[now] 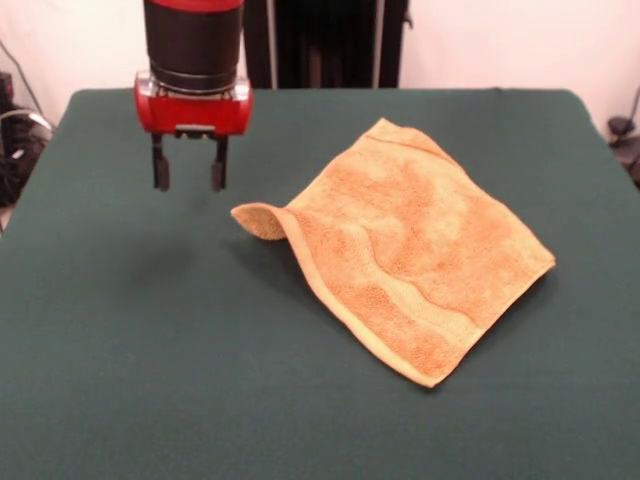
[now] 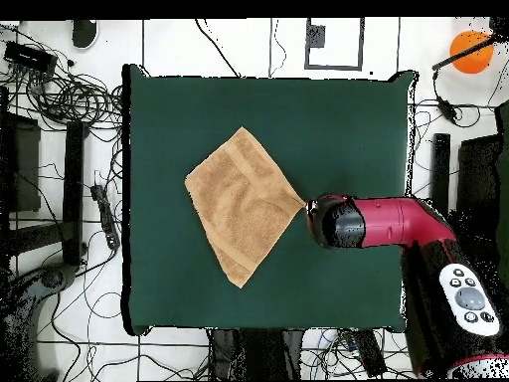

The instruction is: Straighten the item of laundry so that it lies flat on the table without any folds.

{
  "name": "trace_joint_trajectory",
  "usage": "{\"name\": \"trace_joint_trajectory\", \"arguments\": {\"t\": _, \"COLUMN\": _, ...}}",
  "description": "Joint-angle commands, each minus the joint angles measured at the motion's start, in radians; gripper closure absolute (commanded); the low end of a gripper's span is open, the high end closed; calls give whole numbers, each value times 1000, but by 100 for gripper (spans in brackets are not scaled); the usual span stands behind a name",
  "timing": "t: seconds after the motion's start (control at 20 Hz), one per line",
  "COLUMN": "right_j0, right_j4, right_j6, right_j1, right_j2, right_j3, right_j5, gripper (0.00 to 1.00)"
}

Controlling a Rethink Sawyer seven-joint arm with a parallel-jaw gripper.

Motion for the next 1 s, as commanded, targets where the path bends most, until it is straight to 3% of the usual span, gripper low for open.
{"name": "trace_joint_trajectory", "arguments": {"t": 0.05, "right_j0": -128, "right_j4": -20, "right_j6": -253, "right_j1": -19, "right_j2": 148, "right_j3": 87, "right_j5": -14, "gripper": 0}}
{"name": "trace_joint_trajectory", "arguments": {"t": 1.0, "right_j0": -151, "right_j4": -68, "right_j6": -192, "right_j1": -19, "right_j2": 190, "right_j3": 102, "right_j5": 8, "gripper": 0}}
